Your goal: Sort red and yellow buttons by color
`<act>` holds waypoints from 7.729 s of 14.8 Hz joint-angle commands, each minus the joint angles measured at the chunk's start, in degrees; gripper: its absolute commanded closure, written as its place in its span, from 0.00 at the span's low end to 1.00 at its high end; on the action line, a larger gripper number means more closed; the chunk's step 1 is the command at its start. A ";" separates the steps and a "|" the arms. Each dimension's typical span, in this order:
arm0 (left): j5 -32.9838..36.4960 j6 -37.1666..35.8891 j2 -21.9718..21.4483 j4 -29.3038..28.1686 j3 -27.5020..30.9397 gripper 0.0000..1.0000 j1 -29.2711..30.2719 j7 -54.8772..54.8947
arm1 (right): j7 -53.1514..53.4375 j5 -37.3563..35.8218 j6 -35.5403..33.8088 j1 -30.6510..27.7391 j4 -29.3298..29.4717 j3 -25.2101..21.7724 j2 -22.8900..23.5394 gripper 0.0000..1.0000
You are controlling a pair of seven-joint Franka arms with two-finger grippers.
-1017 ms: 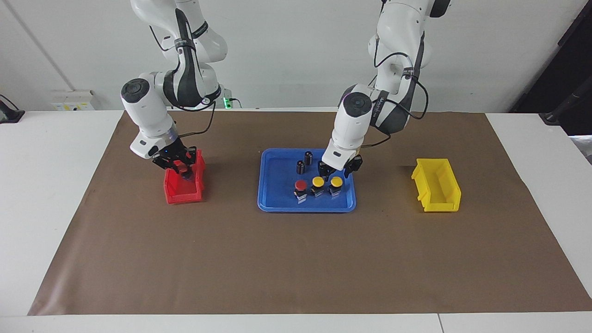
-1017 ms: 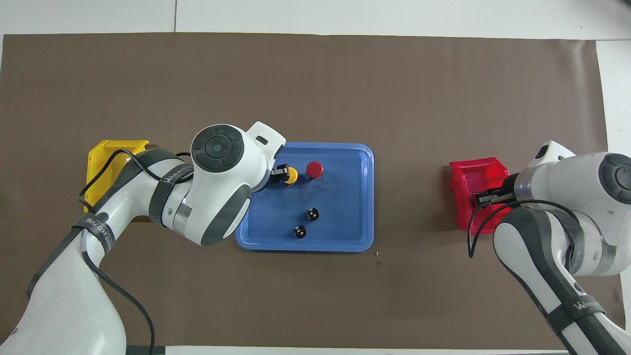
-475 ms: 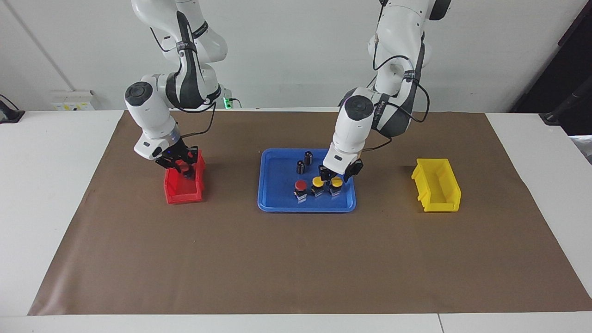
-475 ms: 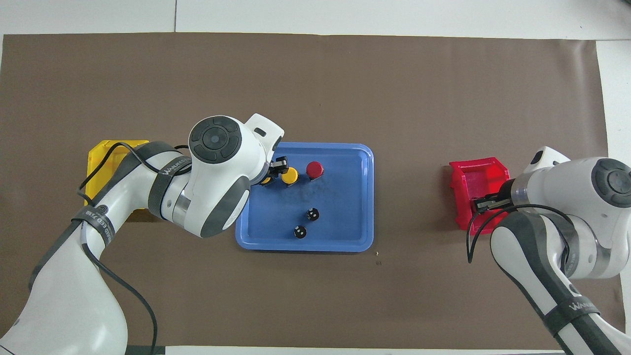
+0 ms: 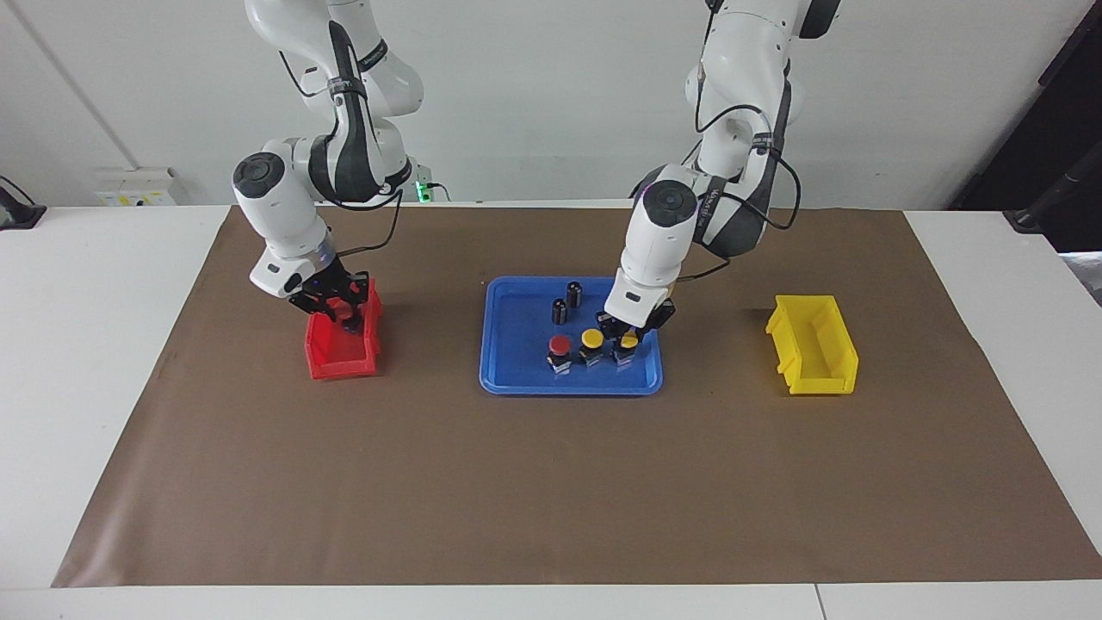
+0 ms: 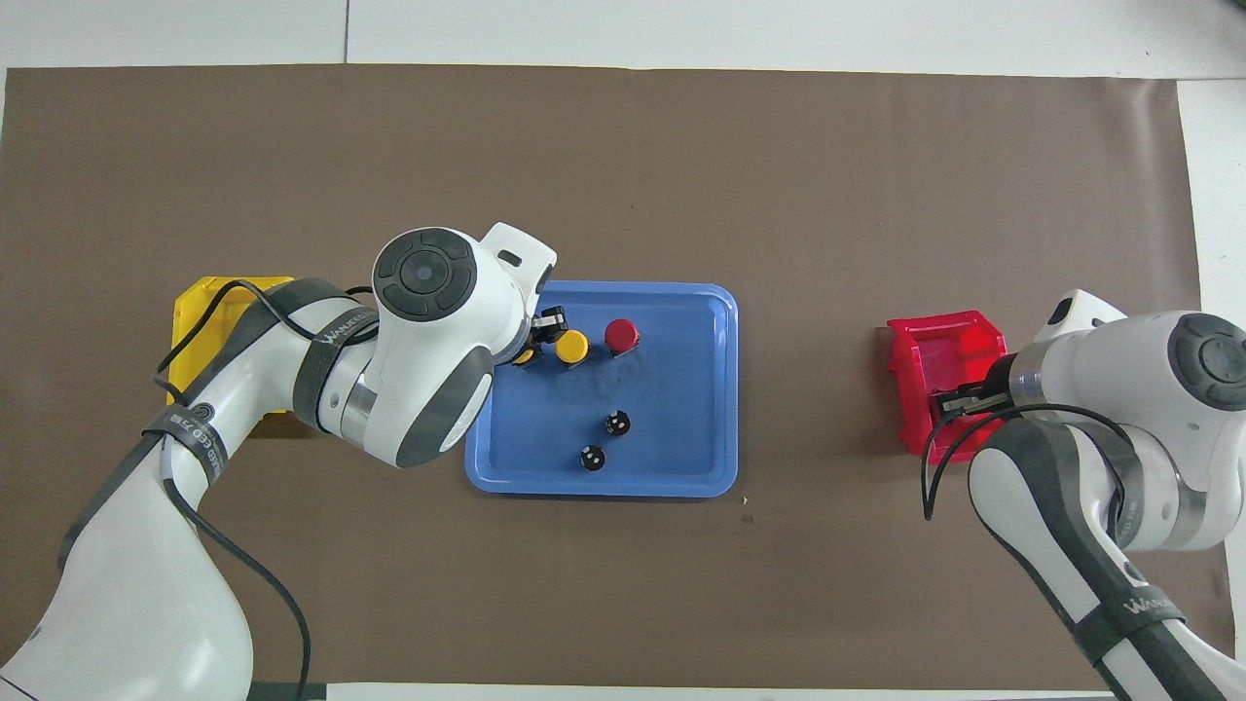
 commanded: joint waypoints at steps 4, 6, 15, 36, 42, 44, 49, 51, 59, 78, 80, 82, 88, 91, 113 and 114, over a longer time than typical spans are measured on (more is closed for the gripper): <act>-0.35 -20.89 -1.86 11.90 0.55 0.99 2.27 1.74 | -1.67 -0.73 -4.23 -0.93 4.29 0.41 0.09 0.39; -0.70 -24.43 -5.02 12.53 0.64 0.99 6.04 8.24 | -1.49 -0.73 -7.92 -0.75 7.63 0.41 0.44 0.39; -0.17 -27.17 -8.64 9.56 0.99 0.99 27.49 46.73 | 20.52 0.15 -19.97 13.36 33.01 0.85 9.39 0.29; 2.64 3.59 -17.08 -22.44 0.99 0.98 33.48 53.45 | 47.90 -6.44 -3.83 34.49 42.65 0.85 29.19 0.30; 2.64 2.80 -16.99 -22.01 0.99 0.57 33.48 53.62 | 47.38 -6.35 -2.93 34.32 40.17 0.94 28.39 0.32; 2.64 2.80 -16.90 -21.74 0.99 0.54 33.57 53.62 | 47.38 -6.26 -2.93 34.32 40.08 0.94 28.39 0.32; 2.64 1.84 -16.46 -20.60 0.99 0.53 33.57 53.62 | 47.46 -6.18 0.76 34.40 36.74 0.94 27.43 0.35; 2.64 0.61 -16.46 -19.55 1.08 0.53 33.66 53.71 | 47.46 -6.26 0.76 34.49 36.48 0.94 27.34 0.35; 2.64 -6.60 -16.99 -14.27 0.99 0.48 33.83 53.80 | 47.99 -5.47 0.68 34.58 36.47 1.11 27.34 0.69; 2.46 -0.82 -7.09 -2.25 -1.91 0.03 -0.95 -4.80 | 3.53 -2.48 -17.36 1.54 24.62 0.94 6.07 0.73; 2.64 -0.27 -0.41 3.10 -1.74 0.03 -1.76 -6.85 | 3.70 -2.40 -14.81 0.48 21.64 1.02 5.11 0.73; 2.64 -0.10 2.95 5.76 -1.56 0.05 -1.76 -7.02 | 3.52 -2.40 -11.12 0.30 17.95 1.02 4.31 0.73; 2.64 0.78 4.46 5.94 -1.56 0.07 -3.42 -9.48 | 3.78 -2.40 -1.18 0.30 10.56 1.02 4.49 0.73; 2.64 0.34 4.46 5.94 -1.56 0.21 -4.05 -11.24 | 3.52 -2.40 0.67 -0.57 7.39 1.02 4.22 0.73; 2.29 -23.74 -8.46 12.01 -0.59 0.99 32.14 43.84 | 3.78 -2.40 -6.68 -0.14 14.22 1.02 5.19 0.42; 2.29 -23.13 -8.64 11.31 -0.51 0.99 33.12 45.34 | 3.87 -2.40 -8.79 -0.05 15.72 1.02 5.10 0.42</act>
